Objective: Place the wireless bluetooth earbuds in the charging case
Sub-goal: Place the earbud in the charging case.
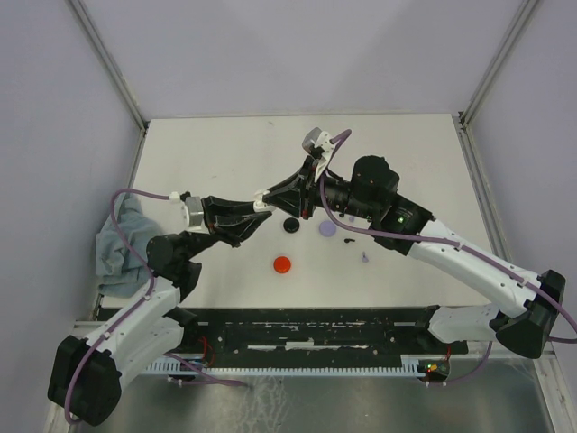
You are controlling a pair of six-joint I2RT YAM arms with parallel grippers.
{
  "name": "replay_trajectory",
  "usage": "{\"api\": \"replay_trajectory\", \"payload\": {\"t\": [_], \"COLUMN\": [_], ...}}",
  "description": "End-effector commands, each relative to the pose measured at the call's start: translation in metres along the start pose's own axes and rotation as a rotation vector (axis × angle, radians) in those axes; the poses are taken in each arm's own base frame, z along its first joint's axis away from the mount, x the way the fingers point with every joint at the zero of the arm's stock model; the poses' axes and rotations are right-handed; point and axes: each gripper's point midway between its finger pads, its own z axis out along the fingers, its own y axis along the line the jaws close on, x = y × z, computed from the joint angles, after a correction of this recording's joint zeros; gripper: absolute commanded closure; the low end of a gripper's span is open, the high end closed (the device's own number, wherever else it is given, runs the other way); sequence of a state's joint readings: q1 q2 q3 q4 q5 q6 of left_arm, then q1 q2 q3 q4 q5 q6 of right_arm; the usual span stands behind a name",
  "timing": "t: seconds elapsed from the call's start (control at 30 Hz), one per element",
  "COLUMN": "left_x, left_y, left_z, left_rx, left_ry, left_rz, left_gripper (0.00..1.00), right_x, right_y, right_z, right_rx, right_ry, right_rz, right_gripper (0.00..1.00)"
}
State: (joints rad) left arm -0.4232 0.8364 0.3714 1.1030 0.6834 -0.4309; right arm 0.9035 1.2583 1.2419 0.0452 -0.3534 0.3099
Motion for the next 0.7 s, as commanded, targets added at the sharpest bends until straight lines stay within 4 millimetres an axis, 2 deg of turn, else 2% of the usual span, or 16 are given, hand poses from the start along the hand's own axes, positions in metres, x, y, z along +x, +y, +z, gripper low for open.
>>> {"api": "replay_trajectory", "payload": {"t": [0.0, 0.33, 0.53, 0.67], "left_x": [-0.031, -0.034, -0.034, -0.033], "left_y": [-0.008, 0.007, 0.006, 0.005], "left_z": [0.009, 0.012, 0.013, 0.013], "left_rx": [0.036, -0.041, -0.041, -0.032], "left_ry": [-0.078, -0.082, -0.084, -0.082], "left_rz": [0.041, 0.013, -0.005, -0.008], "left_gripper": [0.97, 0.97, 0.97, 0.97], "right_x": [-0.015, -0.004, 0.0, 0.011], "right_y": [0.005, 0.011, 0.012, 0.009], "right_z": [-0.002, -0.005, -0.005, -0.004], "right_rx": [-0.009, -0.043, -0.054, -0.052], "right_ry": [-0.057, -0.03, -0.019, 0.01], "right_rz": [-0.023, -0.015, -0.02, -0.022], "right_gripper": [0.77, 0.77, 0.75, 0.71]}}
